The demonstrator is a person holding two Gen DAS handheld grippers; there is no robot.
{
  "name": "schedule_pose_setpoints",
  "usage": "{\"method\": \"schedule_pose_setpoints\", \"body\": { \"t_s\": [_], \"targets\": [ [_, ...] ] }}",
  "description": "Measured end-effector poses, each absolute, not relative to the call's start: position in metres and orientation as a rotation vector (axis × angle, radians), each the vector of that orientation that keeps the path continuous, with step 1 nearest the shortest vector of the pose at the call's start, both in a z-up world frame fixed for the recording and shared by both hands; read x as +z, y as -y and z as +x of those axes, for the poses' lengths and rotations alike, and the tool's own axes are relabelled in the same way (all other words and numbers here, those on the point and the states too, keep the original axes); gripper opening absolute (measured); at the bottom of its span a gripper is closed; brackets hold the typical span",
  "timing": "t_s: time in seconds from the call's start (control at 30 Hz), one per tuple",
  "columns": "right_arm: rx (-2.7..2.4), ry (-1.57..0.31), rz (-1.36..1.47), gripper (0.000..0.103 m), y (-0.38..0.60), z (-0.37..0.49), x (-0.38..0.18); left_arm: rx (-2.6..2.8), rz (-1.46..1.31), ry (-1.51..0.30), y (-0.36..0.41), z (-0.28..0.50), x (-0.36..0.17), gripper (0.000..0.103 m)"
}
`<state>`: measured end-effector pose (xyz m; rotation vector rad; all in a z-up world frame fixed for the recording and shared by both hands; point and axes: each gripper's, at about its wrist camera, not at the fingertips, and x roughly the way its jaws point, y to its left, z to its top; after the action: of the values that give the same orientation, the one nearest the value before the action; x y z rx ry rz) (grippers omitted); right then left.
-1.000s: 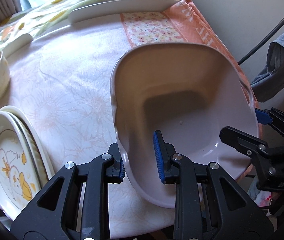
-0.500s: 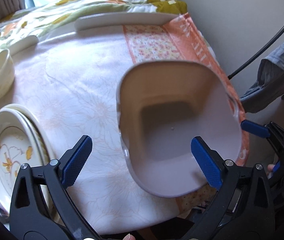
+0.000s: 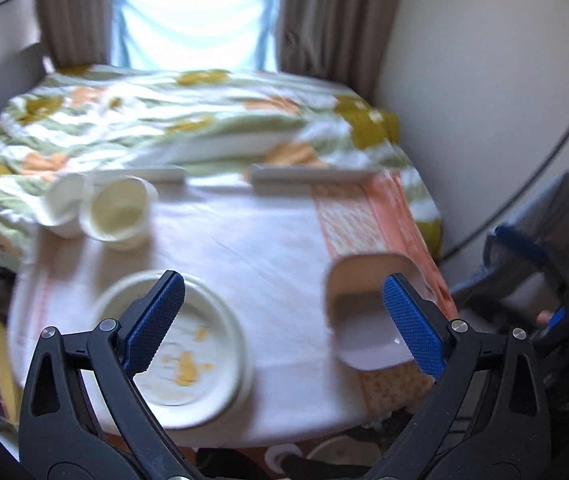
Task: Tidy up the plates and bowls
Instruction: 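Open both tools and pull them back from the pink dish, then reach both tools to the cream bowl rim and close on it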
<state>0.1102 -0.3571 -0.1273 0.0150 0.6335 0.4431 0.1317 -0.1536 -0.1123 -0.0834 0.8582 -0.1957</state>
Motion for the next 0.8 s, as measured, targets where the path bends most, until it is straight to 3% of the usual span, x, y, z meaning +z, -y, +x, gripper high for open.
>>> {"method": "schedule_pose_setpoints", "body": {
  "t_s": [0.27, 0.53, 0.8],
  "targets": [
    [0.57, -0.525, 0.041, 0.102, 0.282, 0.153, -0.079, 0.001, -0.102, -0.784, 0.055, 0.121, -0.087, 0.099],
    [0.556, -0.68, -0.023, 0.102, 0.198, 0.21, -0.096, 0.124, -0.124, -0.817, -0.03, 0.152, -0.103, 0.099],
    [0.485, -0.914, 0.059, 0.102, 0.145, 0.274, -0.151, 0.004, -0.283, -0.99, -0.093, 0.22, -0.174, 0.099]
  ]
}}
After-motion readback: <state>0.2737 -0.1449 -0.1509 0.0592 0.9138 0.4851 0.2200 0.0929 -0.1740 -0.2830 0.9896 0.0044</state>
